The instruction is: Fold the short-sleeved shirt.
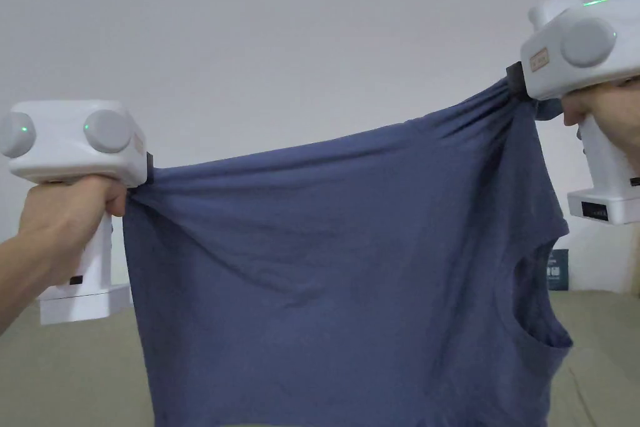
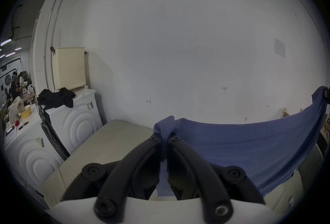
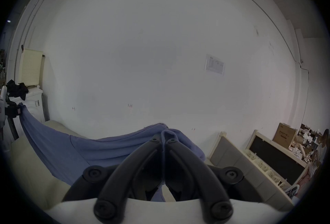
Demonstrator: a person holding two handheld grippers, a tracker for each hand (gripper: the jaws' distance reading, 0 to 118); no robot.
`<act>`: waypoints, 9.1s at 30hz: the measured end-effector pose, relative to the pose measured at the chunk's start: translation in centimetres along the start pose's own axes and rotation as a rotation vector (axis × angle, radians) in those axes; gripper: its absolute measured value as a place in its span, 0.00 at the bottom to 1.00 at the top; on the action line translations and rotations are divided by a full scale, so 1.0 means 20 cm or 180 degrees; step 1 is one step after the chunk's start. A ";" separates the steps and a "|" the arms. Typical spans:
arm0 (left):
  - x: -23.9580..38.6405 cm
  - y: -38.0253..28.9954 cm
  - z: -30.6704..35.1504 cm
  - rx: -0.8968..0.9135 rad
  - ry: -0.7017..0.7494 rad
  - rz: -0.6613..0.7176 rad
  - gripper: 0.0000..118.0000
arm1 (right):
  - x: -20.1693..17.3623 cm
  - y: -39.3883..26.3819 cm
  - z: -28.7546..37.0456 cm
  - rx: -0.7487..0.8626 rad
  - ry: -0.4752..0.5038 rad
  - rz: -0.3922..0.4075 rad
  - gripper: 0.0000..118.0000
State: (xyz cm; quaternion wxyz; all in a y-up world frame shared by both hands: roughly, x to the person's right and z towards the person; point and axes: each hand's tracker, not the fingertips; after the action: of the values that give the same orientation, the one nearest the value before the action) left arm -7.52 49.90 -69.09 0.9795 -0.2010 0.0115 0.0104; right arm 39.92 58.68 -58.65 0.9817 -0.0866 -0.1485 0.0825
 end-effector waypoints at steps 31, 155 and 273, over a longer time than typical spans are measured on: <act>-0.76 -2.16 1.04 -0.1594 -0.0390 -0.0193 0.04 | -0.10 -2.26 1.92 -0.1747 0.0876 -0.0402 0.02; -0.54 -1.98 0.17 -0.1773 -0.0294 -0.0024 0.06 | -0.35 -2.22 0.54 -0.2290 0.0838 0.0513 0.06; -0.61 -1.86 -0.04 -0.1930 -0.0175 -0.0107 1.00 | -0.06 -2.18 0.72 -0.2311 0.0779 -0.0720 0.01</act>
State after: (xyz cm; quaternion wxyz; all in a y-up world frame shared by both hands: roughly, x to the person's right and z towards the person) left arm -18.70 15.25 -54.85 0.8748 -0.4841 -0.0220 0.0025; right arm 40.29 18.11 -36.97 0.9005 -0.4203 -0.0585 -0.0949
